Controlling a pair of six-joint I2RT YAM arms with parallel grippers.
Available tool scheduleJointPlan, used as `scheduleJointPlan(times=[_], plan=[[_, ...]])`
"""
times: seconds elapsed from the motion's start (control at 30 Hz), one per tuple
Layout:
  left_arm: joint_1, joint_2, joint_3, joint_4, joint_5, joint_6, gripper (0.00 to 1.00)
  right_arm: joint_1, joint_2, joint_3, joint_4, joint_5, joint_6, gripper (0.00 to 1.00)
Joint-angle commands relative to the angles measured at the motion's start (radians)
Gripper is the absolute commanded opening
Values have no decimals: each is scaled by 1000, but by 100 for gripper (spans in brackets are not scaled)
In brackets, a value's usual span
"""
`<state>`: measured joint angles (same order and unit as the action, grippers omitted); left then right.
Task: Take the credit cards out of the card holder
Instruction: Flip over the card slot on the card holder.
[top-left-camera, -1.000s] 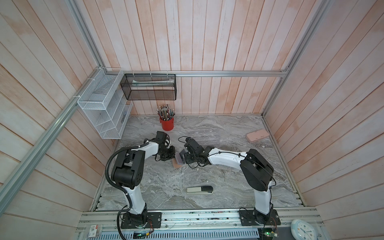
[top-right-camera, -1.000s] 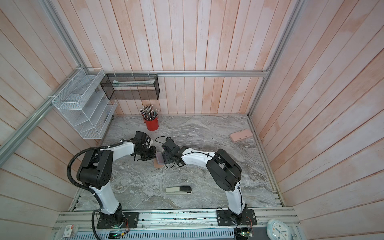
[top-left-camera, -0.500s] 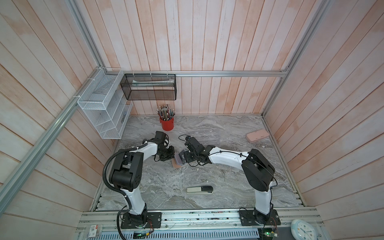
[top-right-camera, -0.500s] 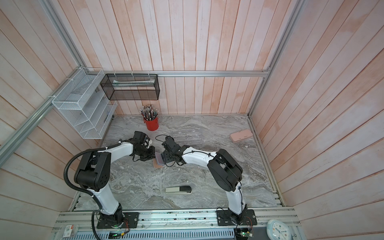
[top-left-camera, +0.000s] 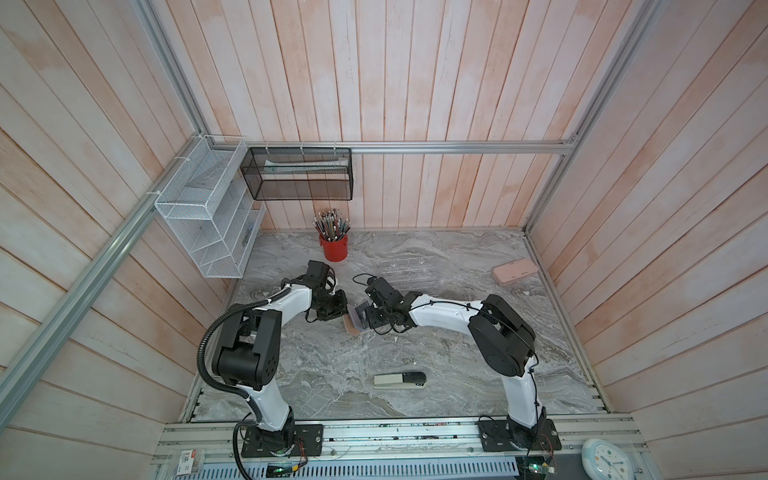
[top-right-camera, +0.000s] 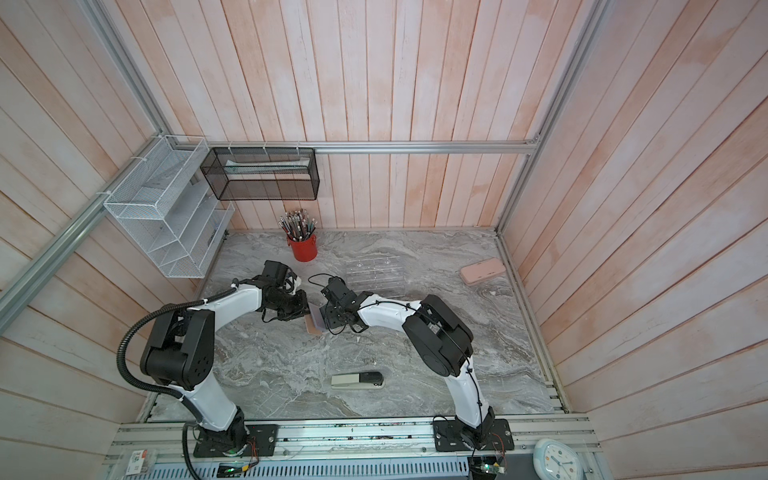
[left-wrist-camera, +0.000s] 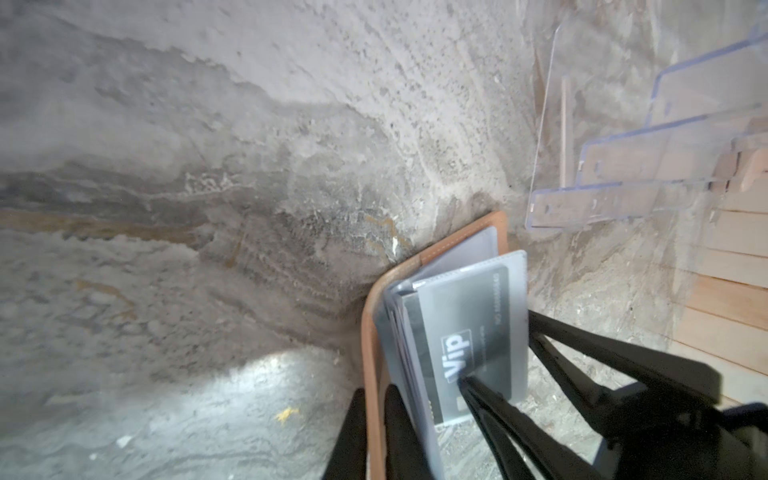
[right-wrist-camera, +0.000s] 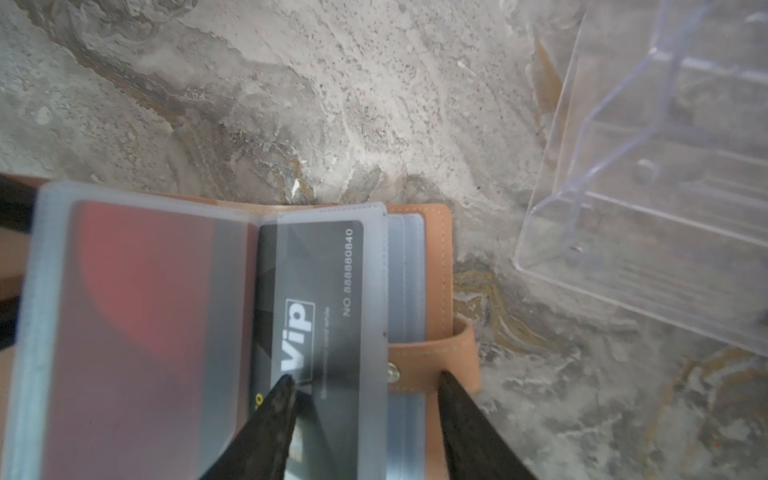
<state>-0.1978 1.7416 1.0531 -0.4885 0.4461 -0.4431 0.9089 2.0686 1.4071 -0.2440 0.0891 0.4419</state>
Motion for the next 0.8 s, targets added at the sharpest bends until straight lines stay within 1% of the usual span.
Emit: scheduleJointPlan(times=[0.0, 0.07, 0.17, 0.4, 0.43, 0.57, 0.6, 0.63, 0.77], plan=[[15, -45, -17, -10, 18, -7, 19, -2, 39, 17, -30, 24, 8, 56], [26, -59, -26, -5, 25, -15, 21, -2, 48, 22, -32, 25, 9, 55], [46, -90, -36, -2, 33, -25, 28, 0, 53, 22, -35, 29, 9, 55], [75, -165, -16, -22, 51, -38, 48, -1, 42, 10, -33, 39, 13, 55], [75, -176, -6, -25, 58, -45, 52, -1, 41, 7, -33, 40, 12, 54], [74, -206, 11, 17, 125, -111, 73, 2, 38, 1, -31, 40, 15, 55], [74, -203, 10, 37, 152, -134, 84, 2, 35, -4, -29, 41, 18, 54], [74, -193, 8, 58, 179, -157, 90, 2, 29, -11, -21, 40, 21, 55], [64, -155, -40, 183, 285, -267, 100, 3, 12, -31, -5, 35, 30, 55]])
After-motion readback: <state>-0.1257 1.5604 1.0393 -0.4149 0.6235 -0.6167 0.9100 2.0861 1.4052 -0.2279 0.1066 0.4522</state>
